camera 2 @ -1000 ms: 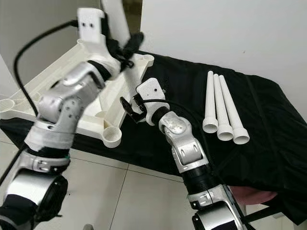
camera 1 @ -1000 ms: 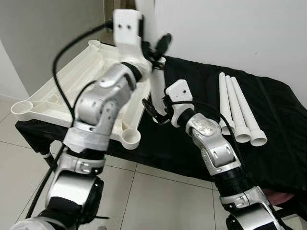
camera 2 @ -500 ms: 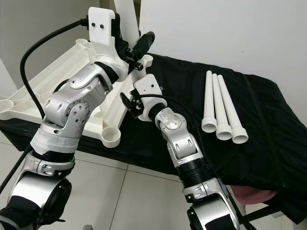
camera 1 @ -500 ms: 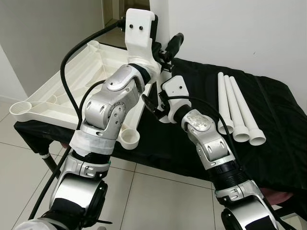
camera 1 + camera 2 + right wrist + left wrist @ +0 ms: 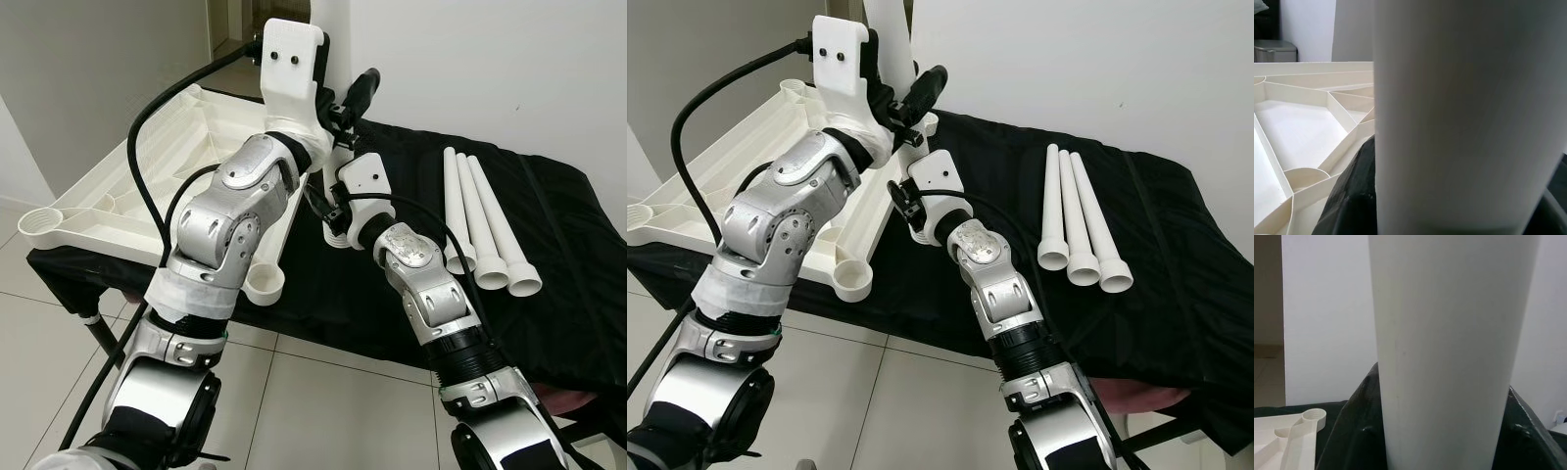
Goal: Building children table
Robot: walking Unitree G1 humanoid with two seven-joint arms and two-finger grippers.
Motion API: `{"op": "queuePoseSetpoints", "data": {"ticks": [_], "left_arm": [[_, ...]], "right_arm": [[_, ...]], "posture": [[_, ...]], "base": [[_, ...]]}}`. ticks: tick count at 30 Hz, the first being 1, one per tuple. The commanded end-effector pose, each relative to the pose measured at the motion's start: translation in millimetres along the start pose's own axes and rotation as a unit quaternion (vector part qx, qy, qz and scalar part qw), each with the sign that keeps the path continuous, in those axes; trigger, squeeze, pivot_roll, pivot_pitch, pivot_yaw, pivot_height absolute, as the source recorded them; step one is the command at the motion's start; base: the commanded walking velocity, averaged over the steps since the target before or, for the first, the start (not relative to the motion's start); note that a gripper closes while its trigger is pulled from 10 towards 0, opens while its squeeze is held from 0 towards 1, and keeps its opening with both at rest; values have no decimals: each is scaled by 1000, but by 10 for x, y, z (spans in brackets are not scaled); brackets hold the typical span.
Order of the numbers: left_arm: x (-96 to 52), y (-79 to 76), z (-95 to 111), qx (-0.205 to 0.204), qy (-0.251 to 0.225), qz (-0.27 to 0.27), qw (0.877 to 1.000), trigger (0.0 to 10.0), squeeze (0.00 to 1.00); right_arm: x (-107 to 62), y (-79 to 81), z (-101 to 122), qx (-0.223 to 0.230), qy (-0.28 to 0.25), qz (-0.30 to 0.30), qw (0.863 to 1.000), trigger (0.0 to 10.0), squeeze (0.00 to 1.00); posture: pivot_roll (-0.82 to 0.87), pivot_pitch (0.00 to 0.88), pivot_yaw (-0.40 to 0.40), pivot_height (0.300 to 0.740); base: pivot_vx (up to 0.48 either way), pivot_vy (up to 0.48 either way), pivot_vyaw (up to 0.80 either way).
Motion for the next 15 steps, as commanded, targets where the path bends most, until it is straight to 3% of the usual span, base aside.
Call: {"op": "queuePoseSetpoints", "data": {"ticks": [1, 2, 3, 4, 11, 12, 15], "left_arm": [[9, -148, 23, 7, -4, -35, 999, 10000, 0], [-3, -177, 15, 1, -4, -44, 999, 10000, 855], [-3, -177, 15, 1, -4, -44, 999, 10000, 855], [-16, -212, 10, -6, -5, -55, 998, 10000, 1000], [-42, -251, 6, -26, -3, -72, 997, 10000, 1000], [-54, -253, 13, -30, -4, -77, 997, 10000, 0], [-86, -220, 38, -40, -10, -77, 996, 10000, 0]], "right_arm": [[20, -14, 17, -3, -2, -3, 1000, 0, 0], [19, -31, 3, 4, 0, -13, 1000, 275, 0], [19, -31, 3, 4, 0, -13, 1000, 275, 0], [19, -48, -9, 11, 2, -22, 1000, 10000, 0], [20, -88, -19, 57, -1, -53, 997, 10000, 0], [17, -126, -21, 74, -4, -72, 995, 10000, 0], [-9, -263, -30, 103, -9, -116, 988, 10000, 0]], "posture": [[59, 0, -91, 740], [60, 0, -89, 740], [60, 0, -89, 740], [60, 0, -89, 740], [59, 0, -87, 740], [60, 0, -88, 740], [61, 0, -89, 740]], "base": [[0, 0, 0], [0, 0, 0], [0, 0, 0], [0, 0, 0], [0, 0, 0], [0, 0, 0], [0, 0, 0]]}}
Point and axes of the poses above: a point about 5 cm out from each wrist's last joint towards the gripper, its own x axis pointing out of the wrist towards the gripper, its own z axis along the axis of the wrist's last joint, y = z × x, the point moved 5 cm from there along x, pointing out of the wrist towards the gripper, and after that the axes turned 4 degrees about x, right-handed, at the moved point
